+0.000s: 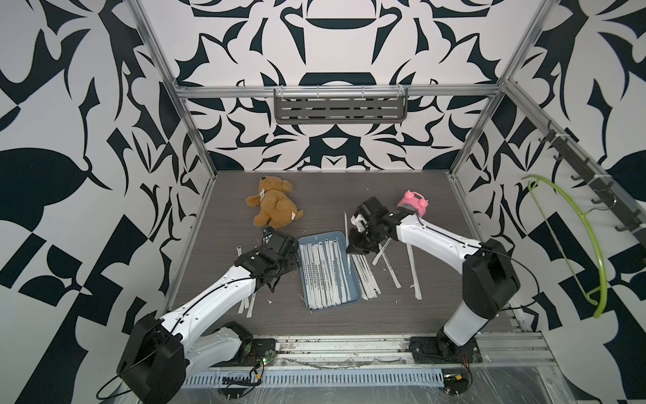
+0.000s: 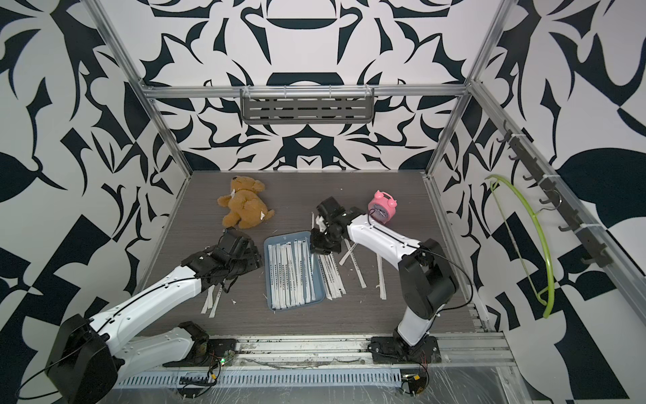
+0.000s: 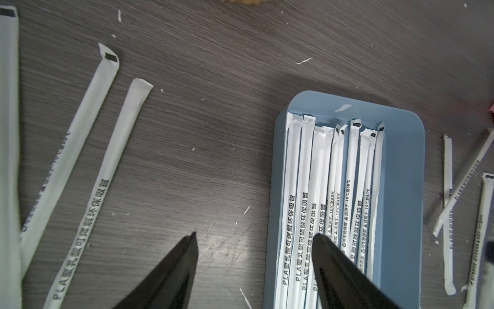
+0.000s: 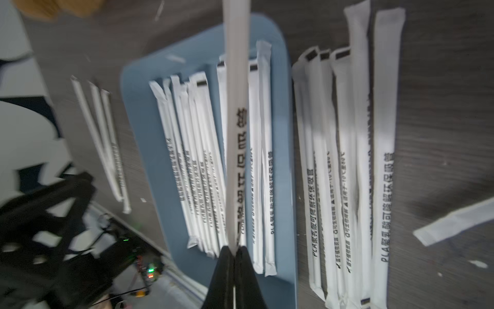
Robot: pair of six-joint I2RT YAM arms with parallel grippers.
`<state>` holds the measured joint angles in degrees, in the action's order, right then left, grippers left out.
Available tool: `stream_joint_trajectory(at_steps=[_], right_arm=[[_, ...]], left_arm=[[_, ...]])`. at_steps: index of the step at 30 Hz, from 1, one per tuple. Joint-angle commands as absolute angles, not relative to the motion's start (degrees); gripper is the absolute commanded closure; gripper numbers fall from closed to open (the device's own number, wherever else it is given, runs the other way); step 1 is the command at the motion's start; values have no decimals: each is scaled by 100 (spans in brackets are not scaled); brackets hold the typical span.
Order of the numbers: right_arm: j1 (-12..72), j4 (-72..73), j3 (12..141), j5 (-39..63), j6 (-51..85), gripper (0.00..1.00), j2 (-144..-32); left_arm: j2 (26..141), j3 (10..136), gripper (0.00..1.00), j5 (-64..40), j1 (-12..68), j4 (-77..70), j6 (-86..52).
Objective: Put the straws into the storage box
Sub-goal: Place the straw in the storage box.
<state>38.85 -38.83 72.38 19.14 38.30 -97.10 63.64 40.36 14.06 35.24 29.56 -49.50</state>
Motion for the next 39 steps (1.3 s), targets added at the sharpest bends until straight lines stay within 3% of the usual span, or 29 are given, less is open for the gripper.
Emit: stream_joint_trajectory(at_steps=[1, 5, 16, 39], right_arm=[[4566, -4750, 7308, 225, 3881, 97, -9886], [4944, -4888, 7283, -198, 4039, 97, -10129], [4957, -4965, 7441, -235, 3726, 96, -10745], [5039, -4985, 7739, -250, 3849, 77, -10866]], left_arm=[[6189, 3850, 27, 1389, 3505, 2992, -5089], [6208, 3704, 27, 1238, 3512, 2799, -5214], [6380, 3631, 28, 1107, 3519, 2588, -5216], [6442, 3604, 29, 1091, 3518, 2513, -5187]])
